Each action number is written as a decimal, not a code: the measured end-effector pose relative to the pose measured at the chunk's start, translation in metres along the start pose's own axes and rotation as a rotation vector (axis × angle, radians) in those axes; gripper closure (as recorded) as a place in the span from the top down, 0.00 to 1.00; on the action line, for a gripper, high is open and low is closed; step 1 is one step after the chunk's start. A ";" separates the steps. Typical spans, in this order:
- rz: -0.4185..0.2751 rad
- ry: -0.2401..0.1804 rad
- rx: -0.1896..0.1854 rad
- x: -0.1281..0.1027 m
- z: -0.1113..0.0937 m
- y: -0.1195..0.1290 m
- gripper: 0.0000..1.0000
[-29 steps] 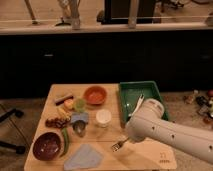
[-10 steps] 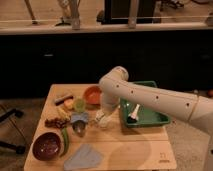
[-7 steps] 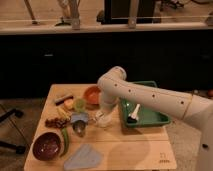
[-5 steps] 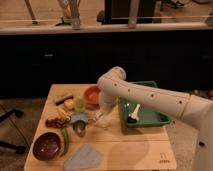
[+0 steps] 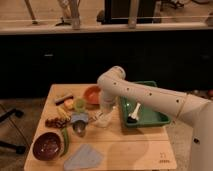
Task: Place fork in paper cup
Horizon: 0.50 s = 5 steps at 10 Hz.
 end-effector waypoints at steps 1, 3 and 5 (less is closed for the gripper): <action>0.006 -0.002 -0.003 0.002 0.001 0.000 0.00; 0.011 -0.004 -0.007 0.005 0.003 0.000 0.00; 0.013 -0.006 -0.015 0.008 0.004 0.002 0.01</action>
